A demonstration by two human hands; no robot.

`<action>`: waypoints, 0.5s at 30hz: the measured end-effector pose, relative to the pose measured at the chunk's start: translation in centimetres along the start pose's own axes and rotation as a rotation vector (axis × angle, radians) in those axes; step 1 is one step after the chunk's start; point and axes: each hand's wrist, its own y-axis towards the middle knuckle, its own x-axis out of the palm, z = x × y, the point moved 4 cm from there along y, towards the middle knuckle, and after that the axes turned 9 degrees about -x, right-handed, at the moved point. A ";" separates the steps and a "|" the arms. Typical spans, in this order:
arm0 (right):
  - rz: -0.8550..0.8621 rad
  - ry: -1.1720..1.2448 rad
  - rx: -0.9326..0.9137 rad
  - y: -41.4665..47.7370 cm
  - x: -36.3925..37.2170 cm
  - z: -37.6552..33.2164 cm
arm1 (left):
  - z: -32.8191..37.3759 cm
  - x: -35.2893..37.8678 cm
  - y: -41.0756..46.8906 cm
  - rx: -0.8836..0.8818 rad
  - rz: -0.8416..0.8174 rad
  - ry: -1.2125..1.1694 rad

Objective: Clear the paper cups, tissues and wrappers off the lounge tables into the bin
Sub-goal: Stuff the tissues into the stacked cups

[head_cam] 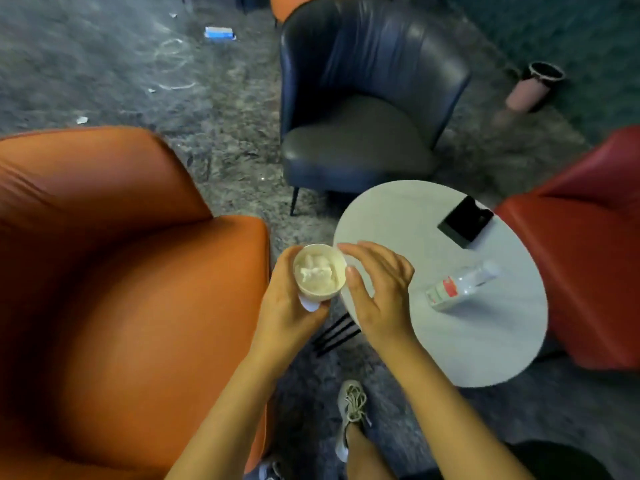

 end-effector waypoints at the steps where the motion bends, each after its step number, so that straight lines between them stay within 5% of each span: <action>1: 0.037 -0.014 0.058 -0.5 -1.5 1.2 | 0.9 1.6 -0.2 0.008 -0.042 -0.022; 9: 0.249 -0.198 0.438 -3.8 -11.5 14.2 | 5.6 12.3 1.8 0.081 -0.243 0.046; 15: 0.024 -0.187 0.664 -5.1 -11.2 25.4 | 6.0 20.2 5.0 0.094 -0.279 0.089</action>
